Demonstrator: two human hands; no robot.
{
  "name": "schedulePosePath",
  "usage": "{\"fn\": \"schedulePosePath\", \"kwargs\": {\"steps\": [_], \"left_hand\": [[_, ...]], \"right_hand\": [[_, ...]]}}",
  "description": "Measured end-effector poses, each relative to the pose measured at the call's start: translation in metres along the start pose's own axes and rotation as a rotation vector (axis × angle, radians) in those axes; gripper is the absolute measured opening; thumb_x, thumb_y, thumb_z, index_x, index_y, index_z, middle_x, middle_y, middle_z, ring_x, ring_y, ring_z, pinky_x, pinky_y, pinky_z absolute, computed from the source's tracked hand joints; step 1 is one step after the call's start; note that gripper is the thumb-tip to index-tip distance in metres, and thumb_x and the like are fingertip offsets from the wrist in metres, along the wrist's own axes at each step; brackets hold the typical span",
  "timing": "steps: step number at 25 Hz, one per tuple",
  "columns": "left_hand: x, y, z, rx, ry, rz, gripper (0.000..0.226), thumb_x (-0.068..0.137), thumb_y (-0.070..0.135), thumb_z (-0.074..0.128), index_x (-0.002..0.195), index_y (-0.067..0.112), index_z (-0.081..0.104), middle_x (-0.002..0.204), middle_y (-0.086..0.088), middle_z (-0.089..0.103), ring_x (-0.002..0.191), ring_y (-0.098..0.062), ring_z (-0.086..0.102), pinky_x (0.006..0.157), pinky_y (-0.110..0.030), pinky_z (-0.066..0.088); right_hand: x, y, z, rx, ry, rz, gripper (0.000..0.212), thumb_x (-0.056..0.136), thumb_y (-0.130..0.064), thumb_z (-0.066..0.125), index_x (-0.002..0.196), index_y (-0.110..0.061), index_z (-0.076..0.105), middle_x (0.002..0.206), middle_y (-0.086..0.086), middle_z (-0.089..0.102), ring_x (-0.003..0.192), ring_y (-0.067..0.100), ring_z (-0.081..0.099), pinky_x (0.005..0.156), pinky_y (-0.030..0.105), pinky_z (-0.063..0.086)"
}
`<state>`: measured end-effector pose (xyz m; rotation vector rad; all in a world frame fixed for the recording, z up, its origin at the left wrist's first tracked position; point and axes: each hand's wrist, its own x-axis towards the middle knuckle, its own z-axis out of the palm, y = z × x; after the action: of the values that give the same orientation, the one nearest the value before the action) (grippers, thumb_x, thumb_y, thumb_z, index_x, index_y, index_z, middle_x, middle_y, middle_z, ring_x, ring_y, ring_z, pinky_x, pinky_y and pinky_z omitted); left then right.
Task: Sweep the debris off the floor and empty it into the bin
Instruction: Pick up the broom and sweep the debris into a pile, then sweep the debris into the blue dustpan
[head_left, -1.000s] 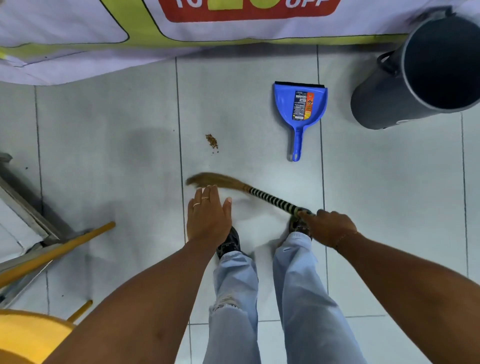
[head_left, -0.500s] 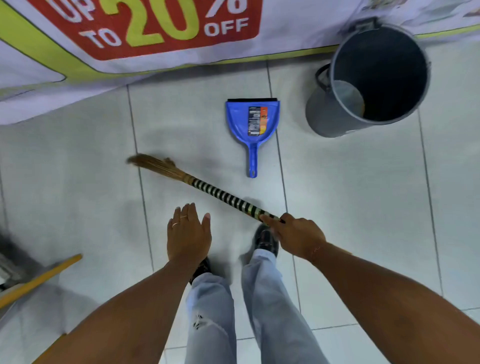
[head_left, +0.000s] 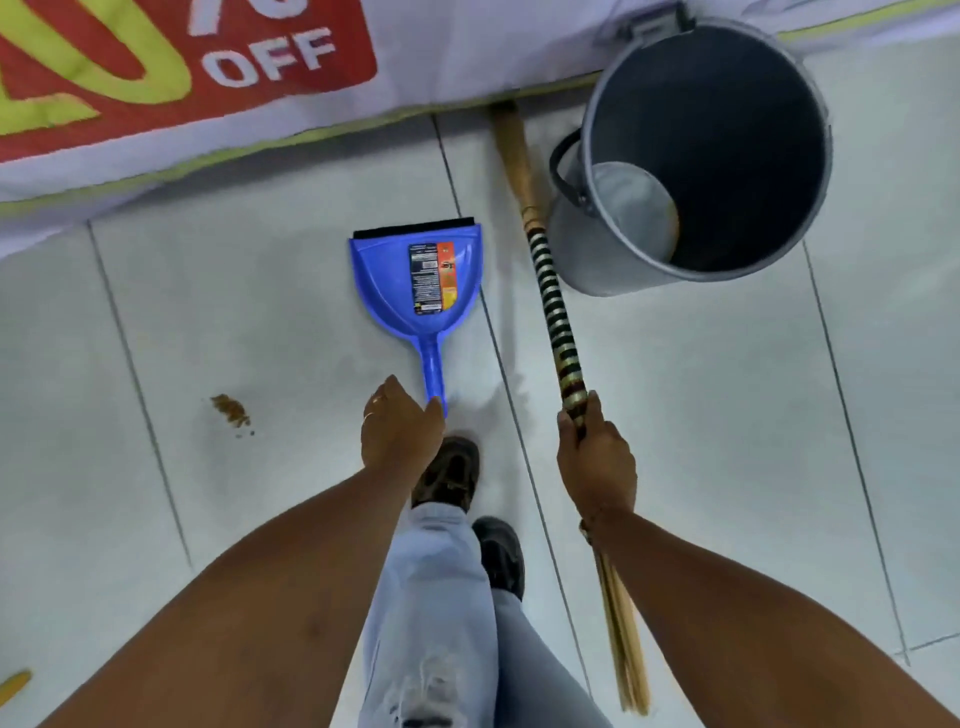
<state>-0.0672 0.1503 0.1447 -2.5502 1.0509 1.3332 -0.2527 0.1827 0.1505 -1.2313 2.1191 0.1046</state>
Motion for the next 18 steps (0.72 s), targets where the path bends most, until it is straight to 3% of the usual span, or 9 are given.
{"fn": "schedulePosePath", "kwargs": {"steps": [3,6,8,11,14,18], "left_hand": [[0.077,0.016,0.039,-0.034,0.018,-0.065,0.063,0.081,0.03,0.065,0.13,-0.002,0.039,0.135,-0.02,0.049,0.128,-0.037,0.045,0.104,-0.044,0.04],[0.143,0.016,0.089,-0.072,0.043,-0.181,0.077,0.077,0.031,0.07,0.136,0.0,0.031,0.138,-0.018,0.047,0.128,-0.036,0.046,0.106,-0.043,0.039],[0.167,0.011,0.112,-0.114,0.083,-0.26,0.07,0.08,0.027,0.066,0.135,0.002,0.031,0.136,-0.017,0.05,0.124,-0.036,0.05,0.104,-0.042,0.041],[0.175,0.0,0.12,-0.109,0.165,-0.239,0.046,0.085,0.017,0.056,0.127,0.005,0.043,0.128,-0.016,0.058,0.118,-0.034,0.055,0.099,-0.041,0.044],[0.158,-0.002,0.107,-0.133,0.189,-0.244,0.039,0.086,0.014,0.053,0.125,0.007,0.049,0.125,-0.015,0.059,0.116,-0.033,0.056,0.097,-0.04,0.045],[0.091,-0.02,0.061,-0.251,0.173,-0.408,0.045,0.082,0.011,0.057,0.125,0.005,0.046,0.128,-0.015,0.057,0.116,-0.035,0.056,0.1,-0.041,0.047]], "right_hand": [[0.055,-0.009,0.049,0.087,0.032,0.04,0.047,0.097,-0.036,0.041,0.138,-0.012,0.036,0.112,0.02,0.061,0.098,0.041,0.061,0.079,0.044,0.049],[0.103,-0.003,0.109,0.109,0.023,0.054,0.038,0.097,-0.027,0.044,0.127,-0.004,0.042,0.113,0.021,0.059,0.096,0.043,0.06,0.077,0.045,0.049],[0.12,0.005,0.134,0.114,0.006,0.052,0.035,0.096,-0.019,0.047,0.124,0.001,0.042,0.116,0.022,0.055,0.096,0.044,0.059,0.076,0.047,0.049],[0.124,0.011,0.15,0.121,-0.028,-0.007,0.034,0.089,-0.003,0.053,0.121,0.006,0.043,0.124,0.023,0.047,0.098,0.044,0.057,0.08,0.046,0.05],[0.105,0.005,0.144,0.162,-0.108,0.045,0.039,0.082,0.008,0.052,0.119,0.006,0.041,0.126,0.021,0.043,0.1,0.041,0.056,0.082,0.041,0.05],[0.042,-0.012,0.109,0.079,-0.195,-0.012,0.068,0.082,-0.003,0.055,0.142,-0.003,0.023,0.127,0.021,0.05,0.111,0.039,0.054,0.093,0.049,0.048]]}}
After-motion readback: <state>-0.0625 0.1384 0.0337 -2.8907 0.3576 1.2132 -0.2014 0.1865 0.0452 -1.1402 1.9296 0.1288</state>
